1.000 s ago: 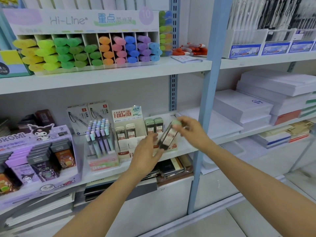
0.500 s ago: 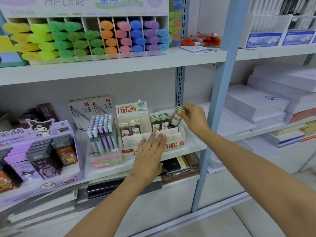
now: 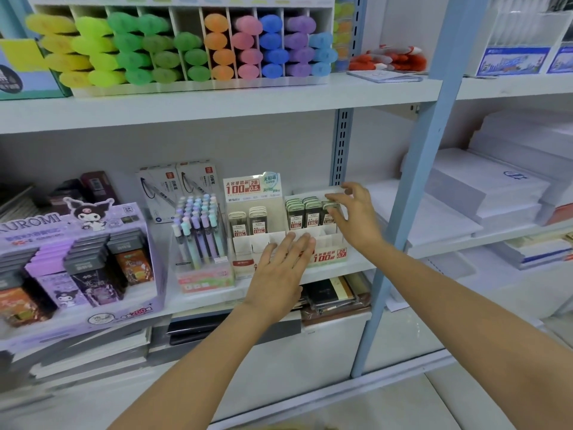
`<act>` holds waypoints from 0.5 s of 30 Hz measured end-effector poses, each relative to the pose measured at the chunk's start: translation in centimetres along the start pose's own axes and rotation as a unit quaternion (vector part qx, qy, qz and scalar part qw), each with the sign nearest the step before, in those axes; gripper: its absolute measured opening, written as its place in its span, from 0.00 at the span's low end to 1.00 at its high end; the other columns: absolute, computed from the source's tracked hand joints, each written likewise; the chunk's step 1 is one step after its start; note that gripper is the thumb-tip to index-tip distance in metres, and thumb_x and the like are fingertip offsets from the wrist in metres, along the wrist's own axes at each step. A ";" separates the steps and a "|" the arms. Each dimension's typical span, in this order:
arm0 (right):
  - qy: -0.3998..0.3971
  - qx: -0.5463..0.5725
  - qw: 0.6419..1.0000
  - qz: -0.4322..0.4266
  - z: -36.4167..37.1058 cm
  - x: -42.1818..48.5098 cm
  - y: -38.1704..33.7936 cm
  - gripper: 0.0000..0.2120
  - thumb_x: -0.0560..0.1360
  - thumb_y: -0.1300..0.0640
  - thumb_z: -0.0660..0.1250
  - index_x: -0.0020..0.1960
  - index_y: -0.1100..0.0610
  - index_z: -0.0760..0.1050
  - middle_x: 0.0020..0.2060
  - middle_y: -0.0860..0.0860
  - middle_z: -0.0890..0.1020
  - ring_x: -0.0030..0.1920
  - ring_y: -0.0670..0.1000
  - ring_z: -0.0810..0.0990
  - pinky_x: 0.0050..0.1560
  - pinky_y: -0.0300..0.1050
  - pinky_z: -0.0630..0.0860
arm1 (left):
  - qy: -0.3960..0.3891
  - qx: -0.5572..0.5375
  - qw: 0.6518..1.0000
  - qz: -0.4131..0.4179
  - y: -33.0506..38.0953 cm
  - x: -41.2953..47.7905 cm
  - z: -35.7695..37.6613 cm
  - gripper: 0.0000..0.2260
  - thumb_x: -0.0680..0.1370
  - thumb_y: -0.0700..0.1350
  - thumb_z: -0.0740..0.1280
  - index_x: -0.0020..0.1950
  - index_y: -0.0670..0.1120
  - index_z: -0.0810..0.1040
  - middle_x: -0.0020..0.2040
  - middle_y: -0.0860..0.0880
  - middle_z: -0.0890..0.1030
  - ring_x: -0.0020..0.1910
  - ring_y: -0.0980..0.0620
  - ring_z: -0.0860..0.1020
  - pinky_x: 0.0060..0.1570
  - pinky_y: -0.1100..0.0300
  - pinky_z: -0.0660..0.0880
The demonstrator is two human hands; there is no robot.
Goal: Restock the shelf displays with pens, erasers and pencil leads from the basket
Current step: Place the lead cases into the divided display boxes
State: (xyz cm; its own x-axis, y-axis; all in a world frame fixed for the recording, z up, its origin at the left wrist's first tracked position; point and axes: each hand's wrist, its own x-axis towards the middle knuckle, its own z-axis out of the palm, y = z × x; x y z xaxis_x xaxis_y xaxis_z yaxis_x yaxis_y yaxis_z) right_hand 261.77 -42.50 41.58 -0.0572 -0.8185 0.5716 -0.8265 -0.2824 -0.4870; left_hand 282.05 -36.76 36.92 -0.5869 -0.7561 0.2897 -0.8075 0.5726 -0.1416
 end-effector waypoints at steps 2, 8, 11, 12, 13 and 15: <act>0.020 0.009 1.000 0.007 -0.3 -0.8 -0.4 0.17 0.78 0.59 0.66 0.67 0.58 0.74 0.67 0.56 0.71 0.67 0.55 0.68 0.68 0.50 0.66 | 0.005 -0.027 1.000 0.006 0.0 -0.2 -0.5 0.38 0.79 0.48 0.63 0.80 0.49 0.40 0.80 0.51 0.41 0.78 0.49 0.40 0.75 0.50 0.38; 0.039 0.129 0.985 -0.107 1.1 -7.0 -5.4 0.10 0.77 0.65 0.63 0.57 0.60 0.77 0.56 0.53 0.76 0.59 0.48 0.72 0.61 0.37 0.68 | 0.144 -0.102 0.984 -0.015 0.0 -5.5 -0.9 0.21 0.71 0.35 0.68 0.64 0.43 0.76 0.65 0.43 0.75 0.63 0.41 0.72 0.65 0.49 0.65; -0.120 0.171 0.970 -0.128 5.8 -12.4 -7.4 0.08 0.78 0.65 0.63 0.54 0.60 0.78 0.51 0.53 0.77 0.54 0.48 0.75 0.56 0.36 0.71 | 0.142 -0.125 0.978 -0.091 -0.8 -11.5 2.7 0.14 0.67 0.33 0.70 0.51 0.43 0.79 0.50 0.45 0.78 0.49 0.42 0.76 0.49 0.53 0.68; -0.177 0.175 0.961 -0.121 7.9 -14.5 -7.7 0.08 0.78 0.65 0.63 0.54 0.59 0.78 0.50 0.52 0.78 0.52 0.47 0.75 0.54 0.35 0.71 | 0.116 -0.132 0.977 -0.120 -1.0 -14.0 4.4 0.13 0.67 0.32 0.70 0.50 0.43 0.80 0.48 0.45 0.78 0.48 0.42 0.77 0.46 0.53 0.68; -0.231 0.176 0.951 -0.108 10.0 -16.7 -7.8 0.08 0.78 0.65 0.63 0.54 0.59 0.79 0.49 0.51 0.78 0.51 0.47 0.76 0.52 0.32 0.70 | 0.082 -0.141 0.975 -0.149 -1.3 -16.6 6.3 0.13 0.67 0.32 0.70 0.49 0.44 0.80 0.48 0.46 0.79 0.48 0.43 0.77 0.45 0.53 0.69; -0.330 0.166 0.927 -0.068 14.3 -21.3 -7.3 0.09 0.78 0.65 0.63 0.54 0.59 0.79 0.47 0.49 0.77 0.47 0.46 0.75 0.48 0.28 0.68 | 0.009 -0.169 0.967 -0.192 -1.4 -22.1 10.0 0.13 0.66 0.32 0.72 0.48 0.45 0.80 0.46 0.47 0.79 0.47 0.43 0.77 0.44 0.51 0.72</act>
State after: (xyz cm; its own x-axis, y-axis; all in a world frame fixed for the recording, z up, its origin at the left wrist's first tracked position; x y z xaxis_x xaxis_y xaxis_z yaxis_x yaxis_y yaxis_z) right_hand 277.01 -30.20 23.50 0.4801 -0.8612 0.1672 -0.5765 -0.4533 -0.6798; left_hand 295.57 -24.07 21.27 -0.2432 -0.9298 0.2762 -0.8989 0.3230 0.2960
